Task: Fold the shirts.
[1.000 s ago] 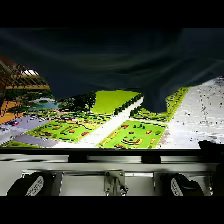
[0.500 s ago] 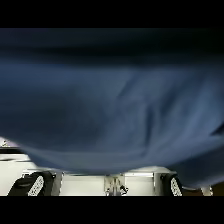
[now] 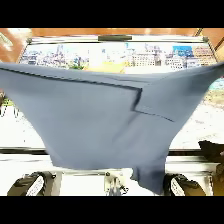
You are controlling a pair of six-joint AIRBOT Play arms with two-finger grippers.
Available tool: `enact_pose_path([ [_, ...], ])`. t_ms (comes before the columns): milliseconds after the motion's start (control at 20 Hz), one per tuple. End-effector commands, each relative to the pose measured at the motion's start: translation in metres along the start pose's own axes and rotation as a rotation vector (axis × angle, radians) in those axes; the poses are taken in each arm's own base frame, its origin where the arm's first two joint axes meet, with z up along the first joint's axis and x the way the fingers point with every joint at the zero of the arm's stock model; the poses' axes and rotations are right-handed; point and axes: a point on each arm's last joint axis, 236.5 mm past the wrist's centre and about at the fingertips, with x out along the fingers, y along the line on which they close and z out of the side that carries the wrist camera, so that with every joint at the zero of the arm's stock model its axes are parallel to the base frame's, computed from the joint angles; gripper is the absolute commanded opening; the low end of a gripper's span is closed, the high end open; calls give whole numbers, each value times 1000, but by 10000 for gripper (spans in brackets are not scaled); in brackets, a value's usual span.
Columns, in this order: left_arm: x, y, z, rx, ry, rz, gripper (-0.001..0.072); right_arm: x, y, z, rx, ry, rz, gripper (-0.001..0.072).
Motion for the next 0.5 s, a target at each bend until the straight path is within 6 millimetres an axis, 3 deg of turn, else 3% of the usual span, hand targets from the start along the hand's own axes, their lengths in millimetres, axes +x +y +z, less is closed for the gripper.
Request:
enact_pose_path([
  [0, 100, 22, -66, -102, 267, -50, 28, 118, -7, -38, 155, 198, 96, 52],
  [100, 161, 33, -77, -169, 311, -74, 28, 187, -17, -29, 169, 165, 94, 52],
  [250, 244, 52, -79, -240, 260, -81, 28, 279, -24, -16, 176, 55, 69, 53],
  [450, 320, 76, -85, -309, 167, -50, 28, 360, -23, -10, 175, -87, 32, 53],
])
